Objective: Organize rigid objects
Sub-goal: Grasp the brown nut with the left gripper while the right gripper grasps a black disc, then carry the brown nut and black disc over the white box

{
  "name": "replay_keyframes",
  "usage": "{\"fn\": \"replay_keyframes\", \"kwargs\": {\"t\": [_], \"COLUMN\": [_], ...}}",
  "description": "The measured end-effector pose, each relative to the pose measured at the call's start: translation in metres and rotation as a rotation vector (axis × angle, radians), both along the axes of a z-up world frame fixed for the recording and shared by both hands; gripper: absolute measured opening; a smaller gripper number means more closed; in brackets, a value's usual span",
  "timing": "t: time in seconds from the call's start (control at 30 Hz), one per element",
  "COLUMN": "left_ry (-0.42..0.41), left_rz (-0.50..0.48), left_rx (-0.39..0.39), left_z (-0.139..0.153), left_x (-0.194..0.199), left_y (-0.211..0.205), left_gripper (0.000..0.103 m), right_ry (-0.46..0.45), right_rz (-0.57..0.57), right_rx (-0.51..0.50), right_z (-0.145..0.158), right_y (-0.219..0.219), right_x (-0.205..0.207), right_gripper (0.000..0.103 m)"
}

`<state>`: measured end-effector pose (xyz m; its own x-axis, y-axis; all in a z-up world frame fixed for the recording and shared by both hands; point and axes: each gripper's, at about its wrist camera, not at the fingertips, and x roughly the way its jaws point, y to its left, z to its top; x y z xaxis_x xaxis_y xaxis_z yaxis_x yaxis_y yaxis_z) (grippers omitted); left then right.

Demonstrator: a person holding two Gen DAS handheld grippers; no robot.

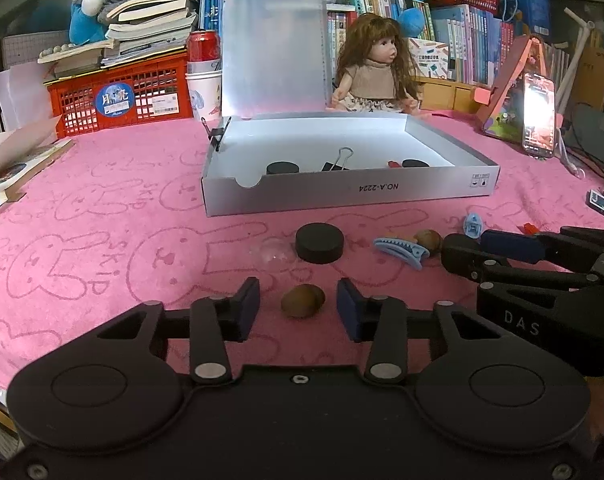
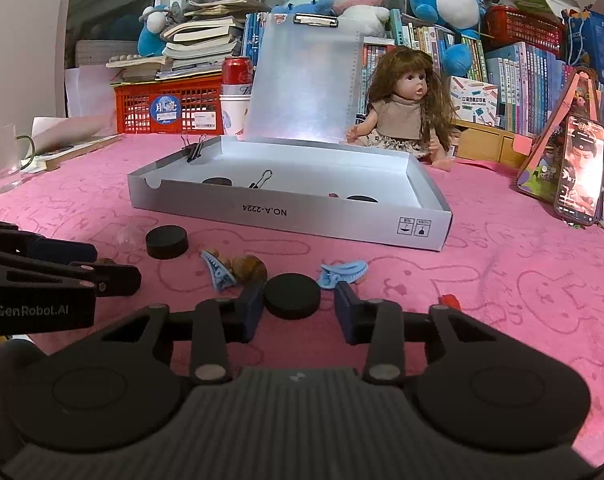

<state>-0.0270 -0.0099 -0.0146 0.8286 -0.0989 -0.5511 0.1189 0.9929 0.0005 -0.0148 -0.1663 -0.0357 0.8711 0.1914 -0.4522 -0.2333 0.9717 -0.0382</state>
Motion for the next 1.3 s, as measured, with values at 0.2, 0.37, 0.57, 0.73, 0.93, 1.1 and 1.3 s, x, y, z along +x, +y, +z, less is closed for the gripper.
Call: {"fn": "replay_keyframes", "kwargs": {"t": [0.2,0.37,0.57,0.73,0.93,1.1,1.3], "left_ry": [-0.018,-0.029,-0.035,-0.038,-0.048,-0.048,-0.054], "left_rz": [0.010,0.011,0.020,0.024,0.026,0.029,0.053], "left_rx": [0.003,0.009,-0.006,-0.024,-0.055,-0.078,-0.082], "left_z": [0.002,0.007,0.014,0.022,0.036,0.047,0.055], "left_x": [-0.001,-0.002,0.000,0.006,0.021,0.039,0.061], "left_y": [-0.002,-0.003,-0.002,0.000,0.004,0.008,0.012], "left_gripper": [0.022,0.022,0.022,0.022,0.022,0.022,0.022], "right_ry": [0.000,-0.009,-0.013,-0.012,-0.037,-0.042,-0.034], "right_rz": [0.019,0.019,0.013,0.000,-0.019,-0.050,-0.099], "right_rx": [0.006,0.012,0.034,0.058,0.062,0.076,0.096], "right_z": [0.001,0.006,0.013,0.018,0.026,0.036,0.047], "right_y": [0.003,0.002,0.000,-0.002,-0.007,-0.014,-0.027], "right_x": [-0.002,-0.006,-0.006,-0.004,0.000,0.012,0.034], "right_gripper": [0.036,0.036,0.036,0.036,0.036,0.036,0.036]}}
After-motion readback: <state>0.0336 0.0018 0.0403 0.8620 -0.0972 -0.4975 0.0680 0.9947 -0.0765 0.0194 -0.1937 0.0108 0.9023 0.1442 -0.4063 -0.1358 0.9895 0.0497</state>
